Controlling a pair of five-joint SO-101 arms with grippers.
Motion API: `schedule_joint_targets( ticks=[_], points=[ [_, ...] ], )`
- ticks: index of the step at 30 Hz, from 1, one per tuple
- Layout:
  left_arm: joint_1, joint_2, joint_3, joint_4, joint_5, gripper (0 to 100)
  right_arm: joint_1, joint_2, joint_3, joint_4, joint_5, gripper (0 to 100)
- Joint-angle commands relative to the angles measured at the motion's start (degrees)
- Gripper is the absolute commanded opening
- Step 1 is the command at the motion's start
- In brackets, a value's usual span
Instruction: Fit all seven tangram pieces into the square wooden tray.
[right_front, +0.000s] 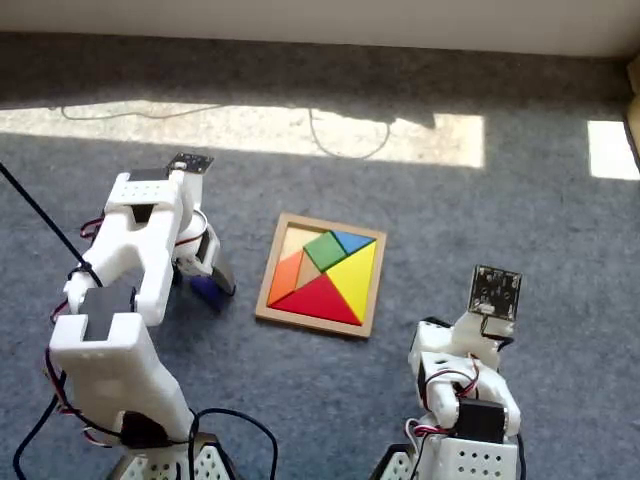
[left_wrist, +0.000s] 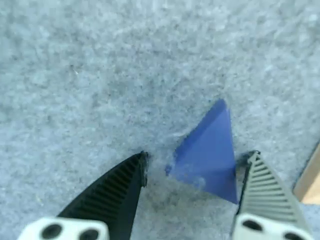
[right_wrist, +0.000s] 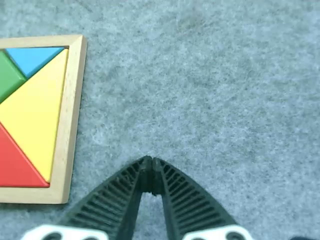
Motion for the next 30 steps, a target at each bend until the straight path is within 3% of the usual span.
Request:
schedule_joint_targets(
  ticks=[1, 6, 11, 18, 22, 30],
  points=[
    [1.5, 0.2, -2.9, 0.7, -0.7, 30, 0.8, -0.9, 5.9, -1.2, 0.8, 1.5],
    [1.5, 0.5, -2.5, 1.0, -0.7, 29, 0.8, -0.9, 5.9, -1.2, 0.8, 1.5],
    [3.9, 0.7, -1.9, 1.1, -0.7, 21, 0.8, -0.9, 5.9, -1.2, 0.8, 1.5],
    [5.8, 0.7, -1.2, 1.1, -0.4, 20, 0.8, -0.9, 5.9, -1.2, 0.8, 1.5],
    [6.1, 0.1, -1.3, 1.1, -0.4, 13, 0.8, -0.9, 5.9, -1.2, 0.8, 1.5],
    [6.1, 0.0, -7.8, 8.0, -0.5, 12, 0.8, -0.9, 5.9, -1.2, 0.8, 1.5]
  ],
)
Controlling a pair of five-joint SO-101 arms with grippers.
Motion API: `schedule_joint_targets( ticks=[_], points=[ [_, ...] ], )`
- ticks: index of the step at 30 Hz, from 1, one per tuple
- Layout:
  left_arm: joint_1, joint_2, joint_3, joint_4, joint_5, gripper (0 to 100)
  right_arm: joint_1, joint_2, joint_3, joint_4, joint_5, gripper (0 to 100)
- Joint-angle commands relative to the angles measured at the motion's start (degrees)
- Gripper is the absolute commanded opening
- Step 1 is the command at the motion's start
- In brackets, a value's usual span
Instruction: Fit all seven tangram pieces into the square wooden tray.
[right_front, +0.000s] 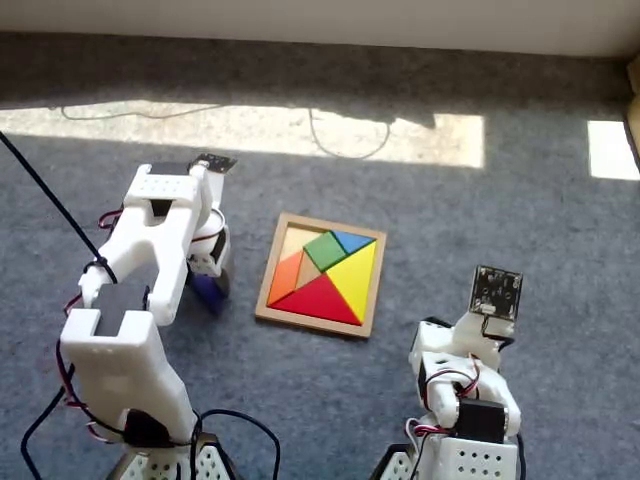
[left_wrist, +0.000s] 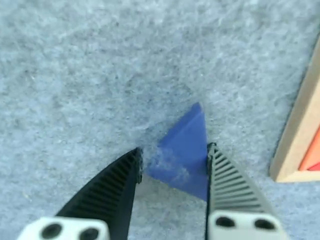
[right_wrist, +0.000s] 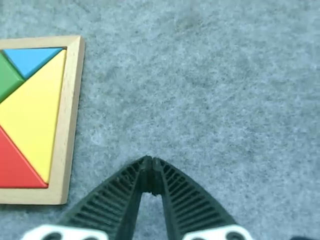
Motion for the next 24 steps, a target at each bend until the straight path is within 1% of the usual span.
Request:
schedule_joint_targets(
  ticks=[1, 4, 7, 11, 20, 24],
  points=[
    [1.6, -0.8, -4.9, 2.7, -0.5, 12, 0.6, -0.9, 5.9, -1.2, 0.8, 1.5],
    [1.6, -0.8, -8.0, 4.7, -0.6, 12, 0.6, -0.9, 5.9, -1.2, 0.8, 1.5],
    [3.2, -0.8, -11.6, 7.4, -1.1, 12, 0.6, -0.9, 5.9, -1.2, 0.8, 1.5],
    [7.8, -0.8, -16.7, 10.5, -7.4, 12, 0.6, -0.9, 5.9, -1.2, 0.8, 1.5],
    [16.0, -0.1, -27.1, 10.1, -17.5, 12, 0.6, -0.9, 5.9, -1.2, 0.8, 1.5],
    [18.2, 0.0, -27.8, 6.9, -19.5, 12, 0.6, -0.9, 5.9, -1.2, 0.8, 1.5]
  ],
)
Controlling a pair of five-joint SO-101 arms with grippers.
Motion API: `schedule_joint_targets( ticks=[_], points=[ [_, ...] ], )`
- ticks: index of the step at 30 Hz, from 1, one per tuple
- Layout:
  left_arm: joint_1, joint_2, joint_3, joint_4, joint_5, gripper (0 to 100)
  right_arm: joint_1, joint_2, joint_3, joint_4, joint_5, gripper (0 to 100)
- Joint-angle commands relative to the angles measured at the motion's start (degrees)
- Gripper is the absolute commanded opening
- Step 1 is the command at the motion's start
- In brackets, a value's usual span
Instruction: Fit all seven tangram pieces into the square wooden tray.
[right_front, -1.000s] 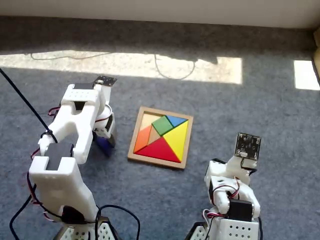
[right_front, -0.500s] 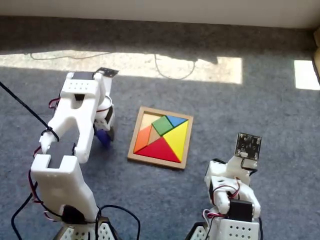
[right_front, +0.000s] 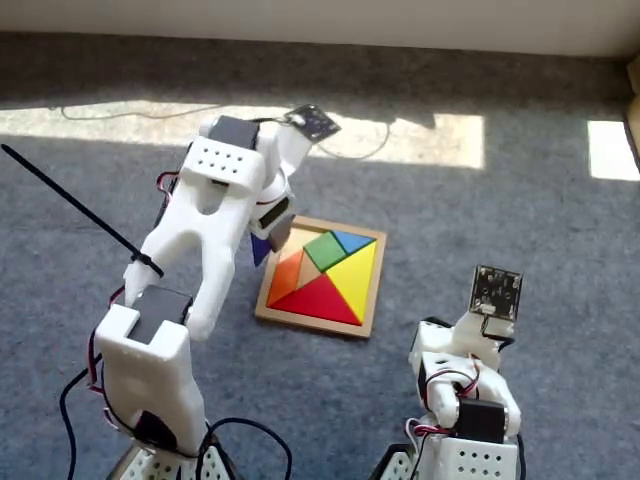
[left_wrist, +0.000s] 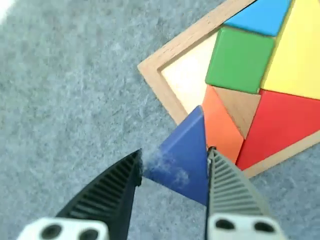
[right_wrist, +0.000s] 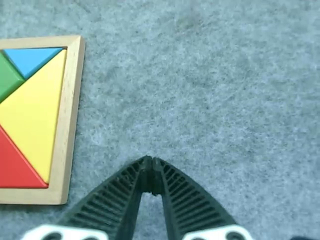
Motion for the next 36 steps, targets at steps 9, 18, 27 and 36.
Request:
schedule_joint_targets(
  ticks=[9, 18, 27, 36],
  points=[
    [2.9, 7.2, -5.2, -6.2, -2.9, 12, 0.6, -0.9, 5.9, -1.2, 0.8, 1.5],
    [2.9, 14.6, -17.6, 1.8, -2.5, 27, 0.6, -0.9, 5.9, -1.2, 0.8, 1.5],
    [0.9, 14.3, -24.4, 9.0, -2.5, 27, 0.6, -0.9, 5.9, -1.2, 0.8, 1.5],
    [-0.7, 15.4, -23.1, 9.1, -2.8, 2, 0.6, -0.9, 5.9, -1.2, 0.8, 1.5]
  ],
)
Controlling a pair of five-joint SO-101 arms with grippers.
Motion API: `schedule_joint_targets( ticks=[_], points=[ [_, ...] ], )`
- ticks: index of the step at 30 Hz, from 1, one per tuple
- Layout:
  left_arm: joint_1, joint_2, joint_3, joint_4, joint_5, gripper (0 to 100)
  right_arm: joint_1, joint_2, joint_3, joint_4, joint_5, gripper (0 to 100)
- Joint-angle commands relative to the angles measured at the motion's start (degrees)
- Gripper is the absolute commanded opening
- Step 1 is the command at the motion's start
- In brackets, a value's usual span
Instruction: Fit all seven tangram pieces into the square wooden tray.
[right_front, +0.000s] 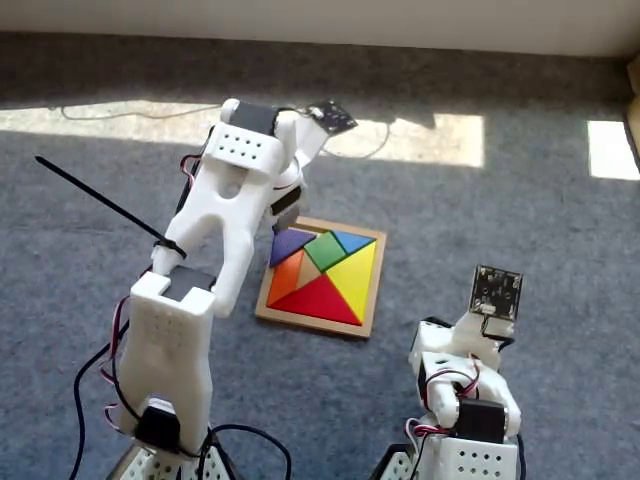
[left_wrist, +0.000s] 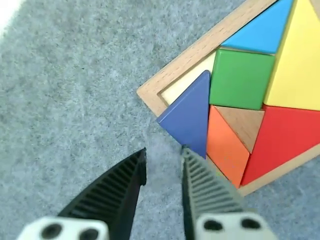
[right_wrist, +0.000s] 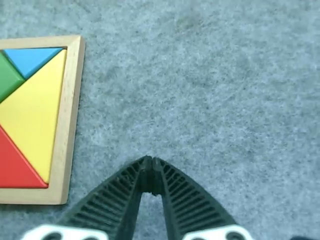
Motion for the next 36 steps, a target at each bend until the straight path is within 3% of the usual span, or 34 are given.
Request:
schedule_joint_targets(
  ticks=[1, 11, 20, 36],
  points=[
    [-1.4, 0.5, -1.0, -0.1, -0.4, 0, 0.6, -0.9, 5.9, -1.2, 0.8, 1.5],
    [-0.3, 8.6, -0.2, -4.2, 0.0, 1, 0.6, -0.9, 5.9, -1.2, 0.8, 1.5],
    [3.4, 8.8, -0.2, -7.9, 7.6, 1, 0.6, -0.9, 5.9, -1.2, 0.8, 1.5],
    [3.9, 2.9, 0.3, -6.0, 14.3, 1, 0.6, -0.9, 5.9, -1.2, 0.8, 1.5]
  ],
)
